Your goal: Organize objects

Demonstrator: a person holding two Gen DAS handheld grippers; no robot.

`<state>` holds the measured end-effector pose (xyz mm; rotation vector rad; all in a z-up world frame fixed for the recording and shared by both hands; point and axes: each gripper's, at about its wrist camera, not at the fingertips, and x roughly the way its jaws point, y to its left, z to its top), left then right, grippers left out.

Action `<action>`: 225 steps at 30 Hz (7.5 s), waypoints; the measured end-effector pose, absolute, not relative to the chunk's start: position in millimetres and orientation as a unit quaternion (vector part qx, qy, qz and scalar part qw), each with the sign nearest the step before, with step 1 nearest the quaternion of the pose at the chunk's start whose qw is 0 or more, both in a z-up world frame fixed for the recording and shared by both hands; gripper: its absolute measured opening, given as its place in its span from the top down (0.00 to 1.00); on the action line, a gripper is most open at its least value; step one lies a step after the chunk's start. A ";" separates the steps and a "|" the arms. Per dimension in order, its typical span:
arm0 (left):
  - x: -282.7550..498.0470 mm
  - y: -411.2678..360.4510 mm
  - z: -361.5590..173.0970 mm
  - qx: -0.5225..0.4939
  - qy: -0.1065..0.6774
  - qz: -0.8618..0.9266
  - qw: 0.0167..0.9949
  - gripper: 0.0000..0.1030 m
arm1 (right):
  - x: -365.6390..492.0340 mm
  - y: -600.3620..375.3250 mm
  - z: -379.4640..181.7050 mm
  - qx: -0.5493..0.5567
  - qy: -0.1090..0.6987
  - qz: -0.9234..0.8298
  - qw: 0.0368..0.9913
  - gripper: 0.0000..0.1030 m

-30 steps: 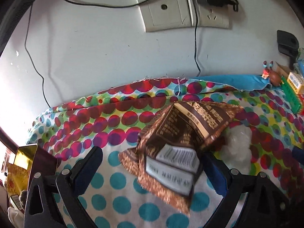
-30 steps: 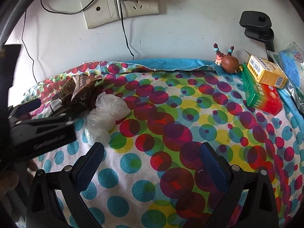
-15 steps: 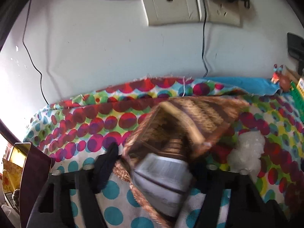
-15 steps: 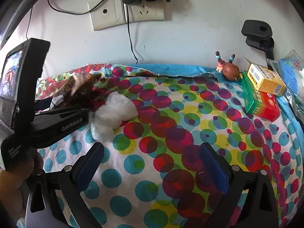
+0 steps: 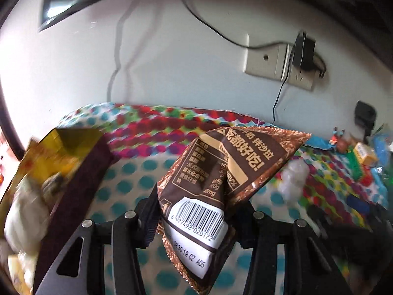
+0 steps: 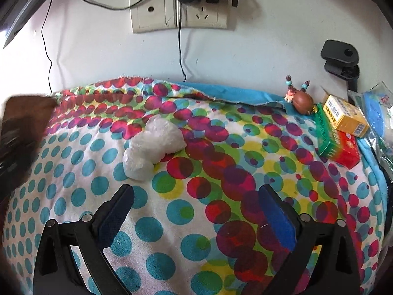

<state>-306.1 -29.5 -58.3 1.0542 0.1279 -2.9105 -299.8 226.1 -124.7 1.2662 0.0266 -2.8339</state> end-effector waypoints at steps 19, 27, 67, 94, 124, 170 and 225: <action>-114.4 -79.0 -51.2 0.305 0.078 -0.949 0.008 0.51 | -306.8 214.8 -122.9 0.414 -0.007 -0.909 0.057 0.00; -129.6 -88.5 -60.7 0.318 0.075 -0.945 0.026 0.50 | -348.1 177.3 -130.9 0.432 0.007 -0.902 0.019 0.00; -155.1 -142.1 -10.4 0.269 0.065 -0.949 0.150 0.50 | -329.9 147.4 -109.0 0.375 0.047 -0.921 0.089 0.69; -203.1 -210.6 -75.4 0.381 0.066 -0.897 0.213 0.46 | -331.6 143.2 -111.3 0.385 0.049 -0.917 0.097 0.67; -79.4 -167.0 -59.1 0.294 0.070 -0.936 0.181 0.00 | -323.9 129.5 -111.2 0.369 0.089 -0.920 0.095 0.66; -39.6 -228.9 -82.7 0.296 0.172 -0.925 0.166 0.00 | -208.6 -191.8 -74.5 0.317 0.262 -0.863 0.293 0.66; -30.8 -177.8 -57.4 0.266 0.093 -0.941 0.190 0.00 | -147.4 0.4 -18.0 0.283 0.074 -0.933 0.207 0.00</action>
